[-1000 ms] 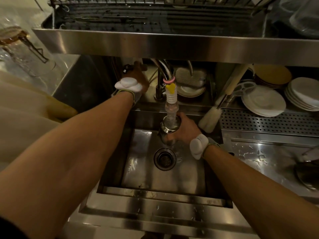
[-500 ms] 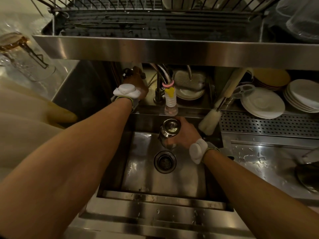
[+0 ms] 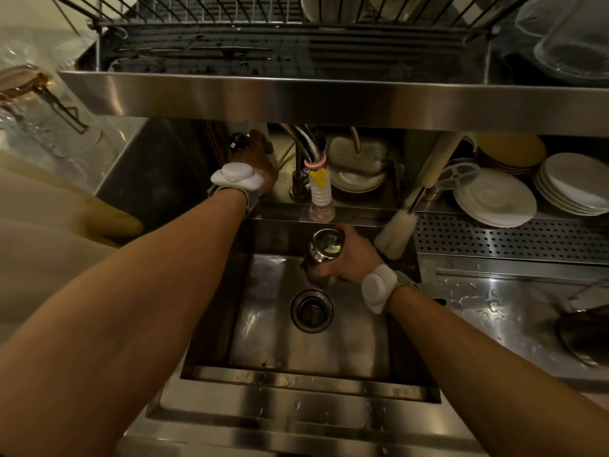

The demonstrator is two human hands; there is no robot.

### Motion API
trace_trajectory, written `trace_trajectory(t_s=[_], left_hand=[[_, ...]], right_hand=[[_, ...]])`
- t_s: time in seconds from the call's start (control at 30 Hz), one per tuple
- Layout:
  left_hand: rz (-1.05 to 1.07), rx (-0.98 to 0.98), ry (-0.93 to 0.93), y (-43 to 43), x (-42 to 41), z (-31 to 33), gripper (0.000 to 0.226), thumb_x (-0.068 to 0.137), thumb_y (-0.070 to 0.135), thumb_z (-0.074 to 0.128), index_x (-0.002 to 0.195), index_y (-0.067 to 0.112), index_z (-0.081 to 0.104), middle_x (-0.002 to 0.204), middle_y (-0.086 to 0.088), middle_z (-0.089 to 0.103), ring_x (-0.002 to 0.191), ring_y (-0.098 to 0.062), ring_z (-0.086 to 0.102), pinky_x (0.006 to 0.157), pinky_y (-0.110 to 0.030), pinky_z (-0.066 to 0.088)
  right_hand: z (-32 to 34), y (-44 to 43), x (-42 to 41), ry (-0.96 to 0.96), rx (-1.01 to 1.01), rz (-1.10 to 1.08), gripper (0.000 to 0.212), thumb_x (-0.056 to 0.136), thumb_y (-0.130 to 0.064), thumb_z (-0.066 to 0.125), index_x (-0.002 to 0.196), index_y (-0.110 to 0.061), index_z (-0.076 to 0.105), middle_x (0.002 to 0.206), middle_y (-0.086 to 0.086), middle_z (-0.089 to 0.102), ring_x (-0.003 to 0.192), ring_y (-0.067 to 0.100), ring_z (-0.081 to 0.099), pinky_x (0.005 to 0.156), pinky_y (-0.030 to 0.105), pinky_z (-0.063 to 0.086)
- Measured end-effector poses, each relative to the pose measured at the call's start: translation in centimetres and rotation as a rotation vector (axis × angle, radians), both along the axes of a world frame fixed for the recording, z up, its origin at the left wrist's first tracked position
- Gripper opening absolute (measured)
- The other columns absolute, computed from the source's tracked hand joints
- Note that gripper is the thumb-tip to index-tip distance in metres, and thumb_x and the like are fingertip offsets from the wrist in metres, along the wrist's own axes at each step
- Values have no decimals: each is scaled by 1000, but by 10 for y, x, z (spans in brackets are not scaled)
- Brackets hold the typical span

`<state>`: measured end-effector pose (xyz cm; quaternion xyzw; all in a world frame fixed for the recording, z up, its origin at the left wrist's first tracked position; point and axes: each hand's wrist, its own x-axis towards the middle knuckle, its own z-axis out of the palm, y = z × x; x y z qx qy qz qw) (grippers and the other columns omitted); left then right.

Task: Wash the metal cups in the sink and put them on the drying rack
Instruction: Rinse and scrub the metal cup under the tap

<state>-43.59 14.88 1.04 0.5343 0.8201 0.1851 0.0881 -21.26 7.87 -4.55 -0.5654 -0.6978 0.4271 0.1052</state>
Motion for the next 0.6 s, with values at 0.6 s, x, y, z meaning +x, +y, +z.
trace_trajectory(t_s=[0.6], left_hand=[[-150, -419, -158, -105, 47, -65, 56, 90, 25, 55, 141, 12, 36, 138, -17, 50, 125, -37, 50, 99, -37, 41]], right_hand=[[-18, -18, 8, -3, 18, -64, 85, 54, -28, 87, 126, -15, 45, 114, -1, 59, 104, 18, 59, 84, 26, 46]])
